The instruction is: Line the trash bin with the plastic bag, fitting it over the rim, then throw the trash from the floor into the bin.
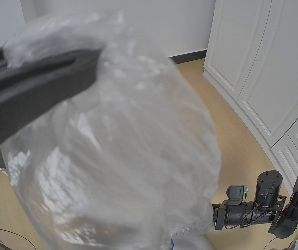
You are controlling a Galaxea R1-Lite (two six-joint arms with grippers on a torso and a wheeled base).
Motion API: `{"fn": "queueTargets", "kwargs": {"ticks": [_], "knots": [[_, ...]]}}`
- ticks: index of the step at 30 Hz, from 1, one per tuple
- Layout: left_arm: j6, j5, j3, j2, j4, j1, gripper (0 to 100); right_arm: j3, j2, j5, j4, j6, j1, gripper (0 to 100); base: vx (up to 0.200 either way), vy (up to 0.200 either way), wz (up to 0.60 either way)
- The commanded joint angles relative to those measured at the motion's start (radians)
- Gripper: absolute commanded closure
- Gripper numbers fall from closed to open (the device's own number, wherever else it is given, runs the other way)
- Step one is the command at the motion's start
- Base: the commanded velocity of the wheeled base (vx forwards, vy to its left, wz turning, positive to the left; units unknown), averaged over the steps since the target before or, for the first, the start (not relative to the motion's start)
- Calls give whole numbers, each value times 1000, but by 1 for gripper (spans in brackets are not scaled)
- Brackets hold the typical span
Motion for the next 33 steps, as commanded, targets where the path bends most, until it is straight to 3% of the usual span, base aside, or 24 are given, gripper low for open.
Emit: {"fn": "queueTargets", "kwargs": {"ticks": [1,2,16,24,27,33], "knots": [[0,-1,9,-1,1,-1,100,1,2,-18,-13,0,2,0,0,0,0],[0,-1,11,-1,0,-1,100,1,2,-21,-14,0,2,100,0,0,0],[-14,2,118,-12,-6,30,100,-6,-10,-67,-33,14,-21,100,0,0,0],[-37,77,172,-42,27,99,100,-51,-35,-80,-33,19,-129,100,0,0,0],[-46,106,138,-24,50,105,100,-79,-107,-80,-33,60,-199,100,0,0,0],[-109,116,126,62,53,119,100,-112,-193,-84,-33,77,-270,100,0,0,0]]}}
